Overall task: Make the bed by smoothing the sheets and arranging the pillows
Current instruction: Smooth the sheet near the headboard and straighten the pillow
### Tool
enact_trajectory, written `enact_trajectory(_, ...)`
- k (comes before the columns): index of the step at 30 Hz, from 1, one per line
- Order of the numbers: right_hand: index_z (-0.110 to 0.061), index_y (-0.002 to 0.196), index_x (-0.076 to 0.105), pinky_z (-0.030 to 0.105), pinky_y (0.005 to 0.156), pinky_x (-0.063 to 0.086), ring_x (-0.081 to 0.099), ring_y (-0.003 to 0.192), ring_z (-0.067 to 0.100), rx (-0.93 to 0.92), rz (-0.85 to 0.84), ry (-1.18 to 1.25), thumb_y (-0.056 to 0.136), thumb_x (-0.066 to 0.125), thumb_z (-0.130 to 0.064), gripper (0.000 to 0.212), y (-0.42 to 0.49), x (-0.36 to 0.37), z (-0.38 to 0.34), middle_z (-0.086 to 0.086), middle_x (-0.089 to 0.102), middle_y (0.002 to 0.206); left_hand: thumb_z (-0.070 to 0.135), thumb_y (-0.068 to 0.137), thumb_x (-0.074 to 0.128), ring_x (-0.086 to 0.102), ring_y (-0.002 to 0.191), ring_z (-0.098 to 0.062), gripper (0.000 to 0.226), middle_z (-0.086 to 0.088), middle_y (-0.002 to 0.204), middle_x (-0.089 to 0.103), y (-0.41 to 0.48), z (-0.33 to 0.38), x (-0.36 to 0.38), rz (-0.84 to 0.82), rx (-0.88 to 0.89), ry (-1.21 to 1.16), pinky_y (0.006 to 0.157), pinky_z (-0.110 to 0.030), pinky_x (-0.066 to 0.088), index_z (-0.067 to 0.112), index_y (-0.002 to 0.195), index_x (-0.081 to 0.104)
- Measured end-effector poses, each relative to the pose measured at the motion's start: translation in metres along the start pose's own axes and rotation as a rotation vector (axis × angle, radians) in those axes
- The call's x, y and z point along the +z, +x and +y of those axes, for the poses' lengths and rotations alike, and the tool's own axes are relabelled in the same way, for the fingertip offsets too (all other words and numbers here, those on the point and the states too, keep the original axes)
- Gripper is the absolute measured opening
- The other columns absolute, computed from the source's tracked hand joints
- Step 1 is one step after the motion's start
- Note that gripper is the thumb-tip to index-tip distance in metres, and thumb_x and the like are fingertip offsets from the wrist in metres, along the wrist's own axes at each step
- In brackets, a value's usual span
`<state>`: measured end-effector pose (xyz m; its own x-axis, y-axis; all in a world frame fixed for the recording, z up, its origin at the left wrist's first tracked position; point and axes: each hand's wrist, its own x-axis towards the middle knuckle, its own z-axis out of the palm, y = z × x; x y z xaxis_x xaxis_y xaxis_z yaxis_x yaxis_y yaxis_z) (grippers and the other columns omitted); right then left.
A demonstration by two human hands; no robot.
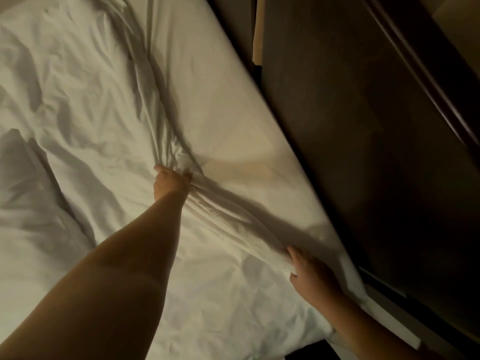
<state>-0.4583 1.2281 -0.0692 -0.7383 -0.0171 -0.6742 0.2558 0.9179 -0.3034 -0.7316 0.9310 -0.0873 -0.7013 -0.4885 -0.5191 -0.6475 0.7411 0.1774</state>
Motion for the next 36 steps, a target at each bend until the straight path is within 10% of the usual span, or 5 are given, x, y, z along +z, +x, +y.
enact_trajectory(6, -0.015, 0.075, 0.066, 0.033, 0.055, 0.045, 0.066, 0.079, 0.033, 0.165, 0.158, -0.158, 0.079, 0.066, -0.013, 0.004, -0.01, -0.008, 0.017, 0.009, 0.065, 0.091, 0.048, 0.081, 0.082, 0.07, 0.075, -0.028, 0.035, -0.011, 0.086, 0.072, 0.025, 0.021, -0.019, -0.194, -0.06, -0.381, 0.072, -0.049, 0.064, 0.015, 0.087, 0.073)
enact_trajectory(15, -0.009, 0.116, 0.068, 0.043, 0.088, 0.052, 0.066, 0.108, 0.04, 0.571, 0.332, 0.166, 0.106, 0.044, -0.025, 0.031, -0.032, -0.016, 0.063, 0.02, 0.068, 0.116, 0.023, 0.1, 0.062, 0.06, 0.091, -0.027, 0.008, -0.01, 0.097, 0.058, -0.053, 0.214, -0.03, -0.591, 0.348, -0.913, 0.063, -0.04, 0.053, 0.018, 0.094, 0.059)
enact_trajectory(22, -0.005, 0.127, 0.062, 0.052, 0.093, 0.053, 0.063, 0.113, 0.044, 0.77, 0.401, 0.437, 0.097, 0.057, -0.01, 0.031, -0.015, 0.005, 0.077, 0.024, 0.064, 0.126, 0.033, 0.105, 0.059, 0.056, 0.132, -0.024, 0.025, -0.002, 0.133, 0.067, -0.069, 0.227, -0.003, -0.816, 0.337, -0.942, 0.107, -0.059, 0.043, 0.021, 0.083, 0.055)
enact_trajectory(31, -0.01, 0.138, 0.051, 0.029, 0.079, 0.042, 0.058, 0.103, 0.02, 0.612, 0.108, 0.88, 0.091, 0.074, -0.017, 0.053, -0.035, 0.005, 0.09, 0.005, 0.06, 0.124, 0.04, 0.095, 0.07, 0.061, 0.127, -0.019, 0.046, -0.005, 0.14, 0.065, -0.088, 0.143, 0.046, -0.339, 0.714, -0.186, 0.098, -0.022, 0.045, 0.023, 0.138, 0.064)
enact_trajectory(36, -0.011, 0.141, 0.05, 0.031, 0.084, 0.042, 0.06, 0.118, 0.034, 0.604, 0.044, 0.569, 0.089, 0.072, -0.019, 0.058, -0.043, 0.011, 0.102, 0.012, 0.06, 0.132, 0.061, 0.09, 0.065, 0.05, 0.138, -0.033, 0.07, -0.006, 0.155, 0.049, -0.14, 0.078, 0.096, -0.294, 0.857, 0.215, 0.107, -0.048, 0.047, 0.035, 0.152, 0.046)
